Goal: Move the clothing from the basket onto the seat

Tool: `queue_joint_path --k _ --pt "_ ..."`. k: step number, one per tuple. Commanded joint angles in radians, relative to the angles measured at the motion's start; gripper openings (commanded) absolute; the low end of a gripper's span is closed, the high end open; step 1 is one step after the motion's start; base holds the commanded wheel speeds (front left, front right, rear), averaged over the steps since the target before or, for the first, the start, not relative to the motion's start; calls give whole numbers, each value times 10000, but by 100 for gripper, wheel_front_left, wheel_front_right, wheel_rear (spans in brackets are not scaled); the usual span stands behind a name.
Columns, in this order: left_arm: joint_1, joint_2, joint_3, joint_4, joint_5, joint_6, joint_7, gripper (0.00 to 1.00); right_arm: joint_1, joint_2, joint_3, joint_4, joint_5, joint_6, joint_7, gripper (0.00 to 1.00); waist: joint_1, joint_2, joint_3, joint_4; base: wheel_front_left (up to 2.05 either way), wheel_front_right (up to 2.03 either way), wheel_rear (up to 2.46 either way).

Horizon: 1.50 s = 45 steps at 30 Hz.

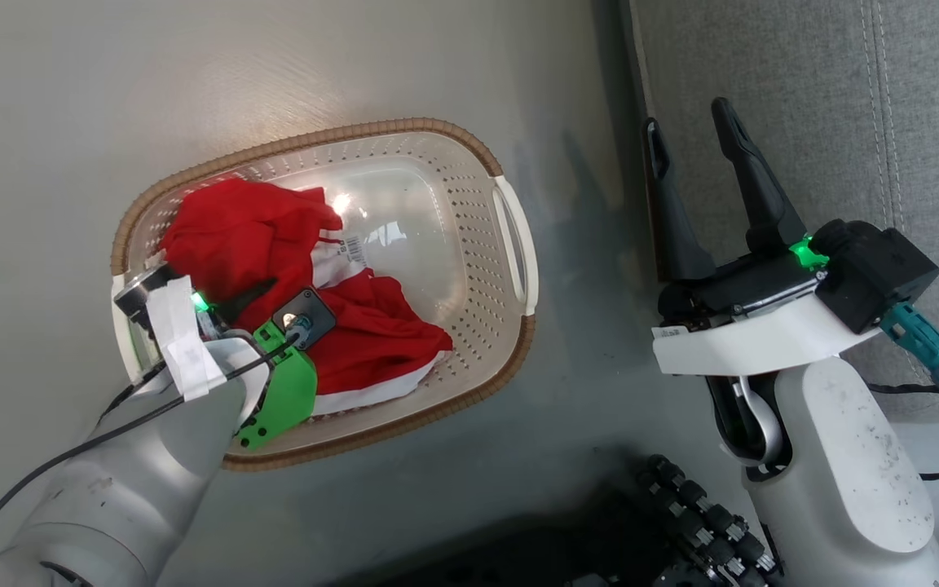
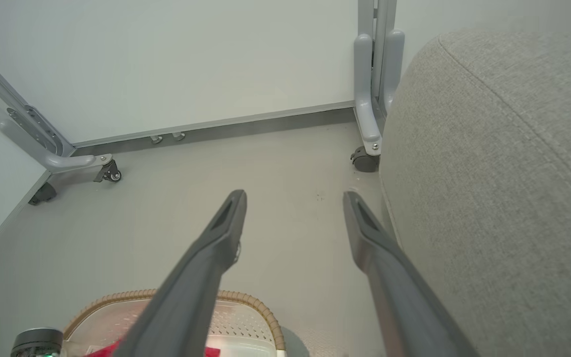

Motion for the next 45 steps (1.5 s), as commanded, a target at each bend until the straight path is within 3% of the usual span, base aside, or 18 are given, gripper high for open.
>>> queue_joint_path --k 1,13,22,32,33,34,35,36,45 --pt "-250 125 -120 135 63 -1 154 100 -184 1 33 11 121 1 -32 100 -2 0 333 -273 0 0 0" --pt "-878 377 -744 567 353 183 1366 100 -306 -1 337 -82 723 1 -31 100 -2 0 766 -516 0 0 0" --pt "-1204 714 -868 664 316 430 1470 100 -381 0 467 -152 1045 1 -31 100 -2 0 1206 -818 0 0 0" --pt "-1207 953 -986 768 127 279 2579 100 -475 0 544 -210 1170 1 -32 100 -2 0 1569 -966 0 0 0" --pt "-1206 972 -989 775 98 263 2684 95 -495 0 552 -220 1172 1 -32 100 -2 0 1596 -976 0 0 0" --pt "-1210 991 -994 781 50 248 2782 64 -525 0 557 -232 1174 1 -33 100 -2 0 1628 -990 0 0 0" --pt "-1215 1001 -1013 785 45 233 2893 46 -547 0 552 -236 1171 1 -32 100 -2 0 1650 -999 0 0 0" --pt "-1210 1011 -990 792 -31 193 3017 0 -567 0 548 -235 1161 1 -32 100 -2 0 1669 -1009 0 0 0" --pt "-1321 938 -1439 784 220 176 2510 0 -629 0 389 -248 1023 1 -32 100 -2 0 1609 -918 0 0 0"
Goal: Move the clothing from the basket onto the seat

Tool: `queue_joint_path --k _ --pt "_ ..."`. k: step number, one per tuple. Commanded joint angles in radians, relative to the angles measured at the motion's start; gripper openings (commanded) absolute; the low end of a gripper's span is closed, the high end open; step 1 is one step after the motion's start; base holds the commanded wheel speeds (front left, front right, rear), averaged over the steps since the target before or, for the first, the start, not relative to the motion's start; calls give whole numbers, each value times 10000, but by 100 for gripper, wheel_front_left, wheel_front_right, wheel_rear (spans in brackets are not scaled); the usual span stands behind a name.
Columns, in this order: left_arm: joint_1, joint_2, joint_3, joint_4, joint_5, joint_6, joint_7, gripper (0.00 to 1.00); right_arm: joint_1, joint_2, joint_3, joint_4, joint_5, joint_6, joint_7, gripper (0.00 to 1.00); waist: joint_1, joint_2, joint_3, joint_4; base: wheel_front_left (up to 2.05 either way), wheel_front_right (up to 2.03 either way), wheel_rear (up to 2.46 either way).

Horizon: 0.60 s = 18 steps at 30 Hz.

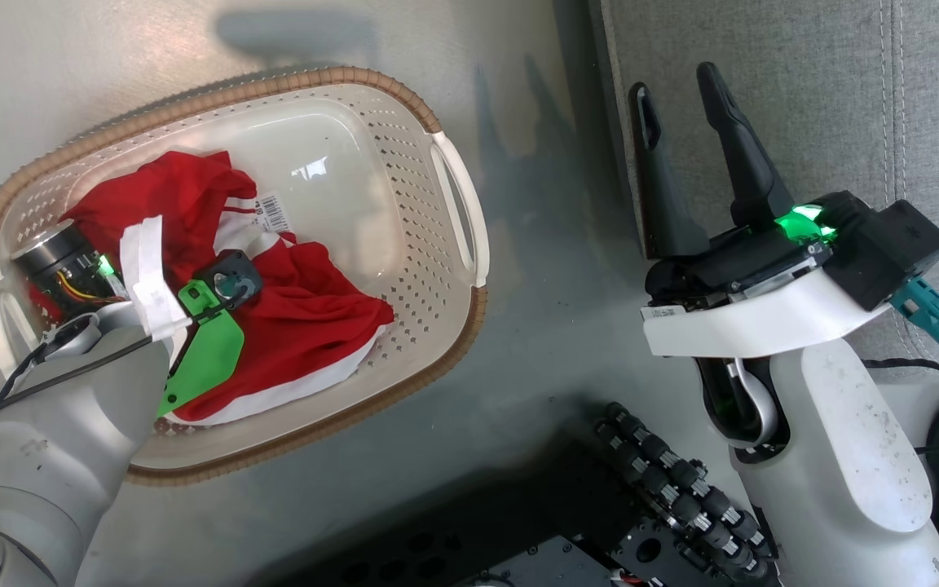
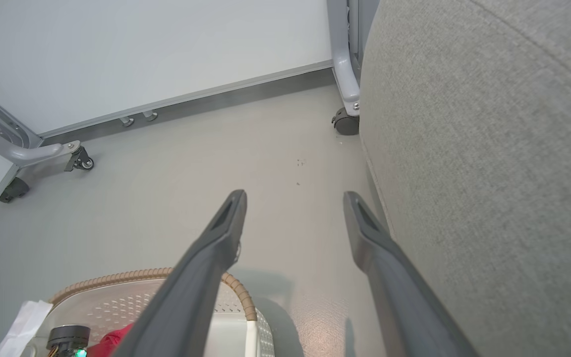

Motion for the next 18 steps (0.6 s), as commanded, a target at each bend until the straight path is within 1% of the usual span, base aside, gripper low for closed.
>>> queue_joint_path --k 1,5,11,14,18 --pt "-136 34 -53 26 113 37 -191 0 -76 -2 -58 -37 -89 1 -30 100 0 -1 -99 70 0 0 0" --pt "-144 -144 -161 -23 164 82 -802 0 8 -4 -205 -40 -256 1 -30 100 0 -1 -401 248 0 0 0" --pt "-137 -568 -140 -146 -70 -2 -1798 0 236 -7 -443 100 -644 1 -30 100 0 -1 -1197 648 0 0 0" --pt "21 -789 37 -212 -382 -51 -2317 0 427 -8 -582 166 -822 1 -30 100 0 -1 -1717 851 0 0 0" --pt "238 -1097 511 -354 -1057 -85 -2978 0 703 -11 -784 267 -1054 1 -30 100 0 -1 -2414 1176 0 0 0"
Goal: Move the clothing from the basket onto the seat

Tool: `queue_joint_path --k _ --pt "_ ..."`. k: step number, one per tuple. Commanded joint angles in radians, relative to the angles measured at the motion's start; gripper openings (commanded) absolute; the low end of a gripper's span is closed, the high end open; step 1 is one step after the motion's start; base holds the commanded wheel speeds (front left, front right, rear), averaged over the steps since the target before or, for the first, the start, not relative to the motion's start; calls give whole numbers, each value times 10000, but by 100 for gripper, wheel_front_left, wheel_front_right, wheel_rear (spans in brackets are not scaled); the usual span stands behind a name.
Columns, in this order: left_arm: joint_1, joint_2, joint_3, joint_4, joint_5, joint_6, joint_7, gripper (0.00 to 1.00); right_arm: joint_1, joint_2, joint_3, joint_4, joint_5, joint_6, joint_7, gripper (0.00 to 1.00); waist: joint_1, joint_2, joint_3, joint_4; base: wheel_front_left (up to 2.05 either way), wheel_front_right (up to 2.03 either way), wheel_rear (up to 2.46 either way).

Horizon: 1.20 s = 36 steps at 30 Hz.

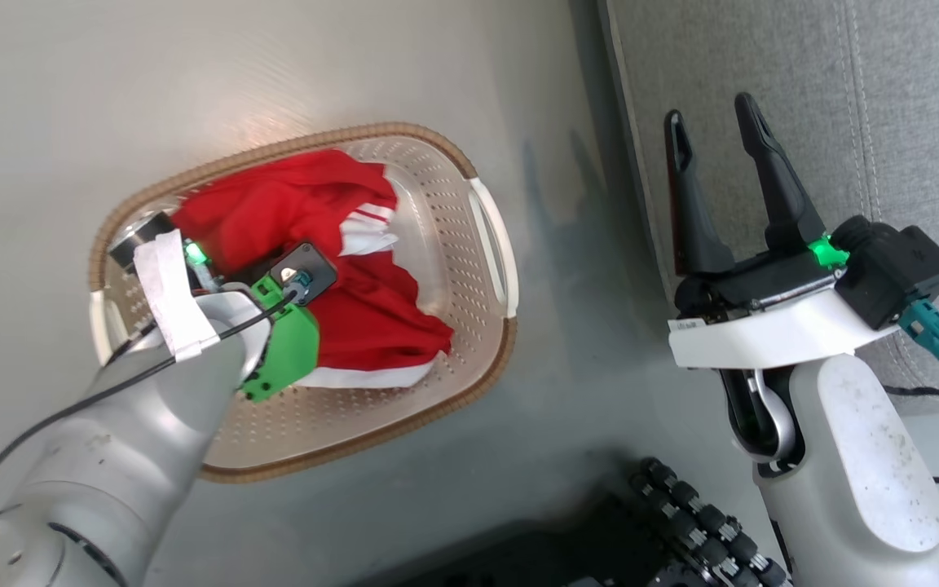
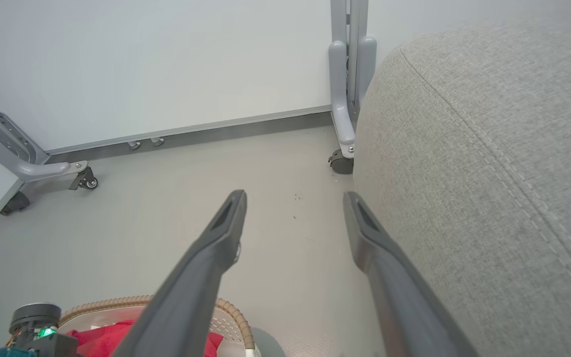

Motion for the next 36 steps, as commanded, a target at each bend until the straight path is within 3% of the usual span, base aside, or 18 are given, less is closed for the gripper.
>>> queue_joint_path --k 1,5,13,20,27,31,36 --pt "157 -193 164 -128 -272 -7 -190 0 206 -23 -85 69 -115 1 -30 100 0 0 -931 579 0 0 0" --pt "468 -836 706 -519 -970 204 -369 0 639 -26 -344 167 -376 1 -30 100 0 0 -1770 1020 0 0 0" --pt "1489 -1125 1513 -2178 -1963 751 -689 0 1419 -29 -640 309 -851 1 -30 100 0 0 -3169 1686 0 0 0" --pt "2424 -659 2207 -4435 -2424 1407 -783 0 1865 -28 -733 342 -1104 1 55 100 0 0 -4074 2082 0 0 0" --pt "3555 116 3514 -7657 -2676 2220 -785 0 2265 -26 -864 96 -1281 1 421 100 0 0 -4849 2433 0 0 0" --pt "4223 414 4412 -9239 -2589 2401 -787 0 2518 -26 -908 -84 -1395 1 674 100 0 0 -5272 2599 0 0 0" --pt "5016 607 5479 -10585 -2357 2278 -783 0 2821 -26 -886 -350 -1448 1 978 100 0 0 -5740 2713 0 0 0"
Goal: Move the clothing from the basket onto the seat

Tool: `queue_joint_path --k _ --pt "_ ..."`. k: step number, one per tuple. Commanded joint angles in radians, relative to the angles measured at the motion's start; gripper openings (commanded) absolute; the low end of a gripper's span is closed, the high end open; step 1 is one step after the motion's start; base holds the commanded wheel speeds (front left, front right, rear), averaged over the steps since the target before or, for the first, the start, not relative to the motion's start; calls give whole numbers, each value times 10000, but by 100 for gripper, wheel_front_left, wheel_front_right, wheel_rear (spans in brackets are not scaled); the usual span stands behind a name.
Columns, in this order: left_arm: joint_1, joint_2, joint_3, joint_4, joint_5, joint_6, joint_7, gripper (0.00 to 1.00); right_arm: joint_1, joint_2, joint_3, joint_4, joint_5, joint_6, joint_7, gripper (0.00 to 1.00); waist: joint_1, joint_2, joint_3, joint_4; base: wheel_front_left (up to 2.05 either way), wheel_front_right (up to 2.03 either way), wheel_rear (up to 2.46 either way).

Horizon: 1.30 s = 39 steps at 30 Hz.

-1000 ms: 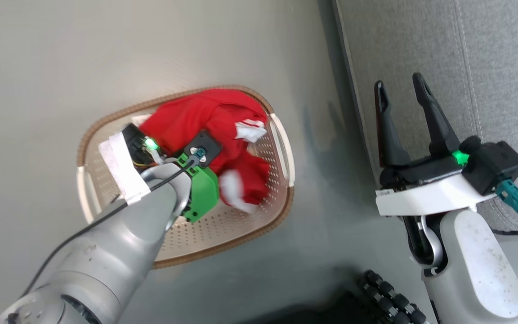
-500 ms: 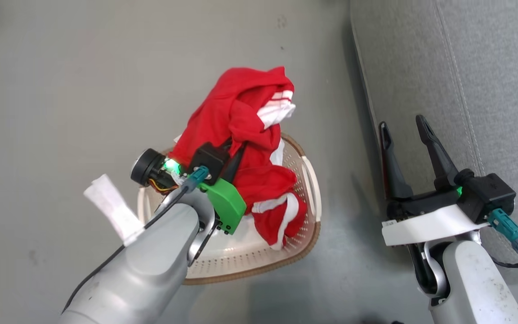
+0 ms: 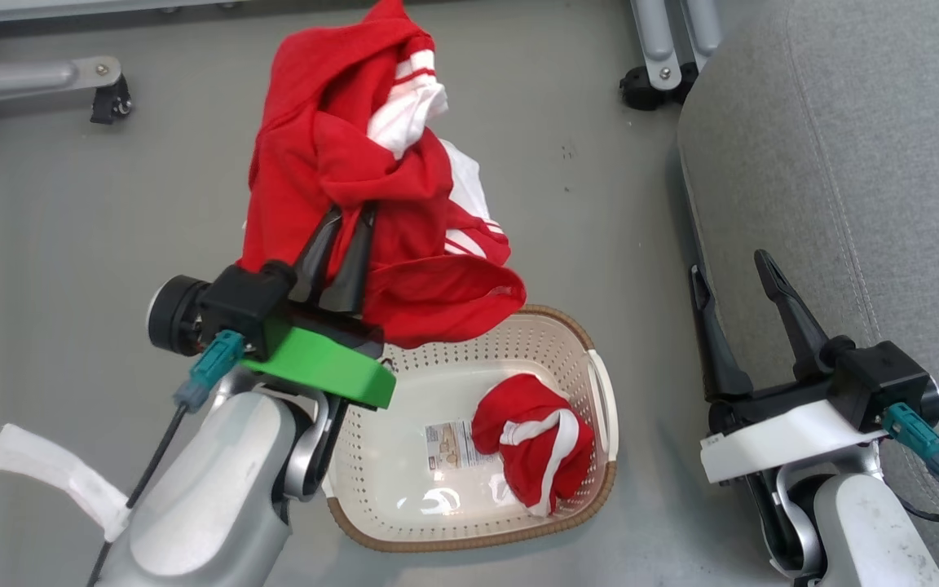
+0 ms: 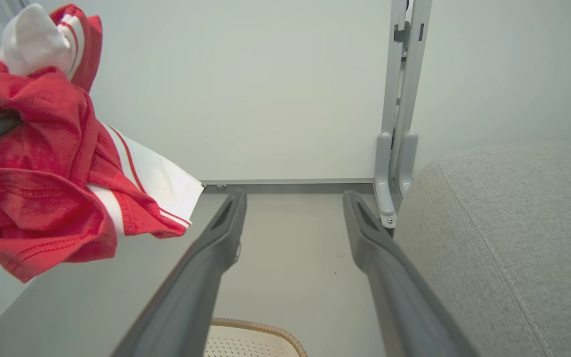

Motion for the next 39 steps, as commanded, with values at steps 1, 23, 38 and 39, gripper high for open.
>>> queue_joint_path --k 1,23,38,39 --pt "293 76 289 -273 92 -81 -41 0 199 -30 11 -93 -53 1 70 100 1 0 -525 284 0 0 0" --pt "3488 -384 1688 -2506 806 -1305 -43 0 2019 -35 592 -709 248 1 954 100 1 0 -2636 190 0 0 0" --pt "4019 -415 1566 -2725 939 -1386 -42 0 2653 -38 699 -1063 370 1 1319 100 1 0 -3125 230 0 0 0" --pt "4022 -417 1557 -2732 945 -1388 -42 0 2665 -38 694 -1064 377 1 1320 100 1 0 -3124 234 0 0 0"
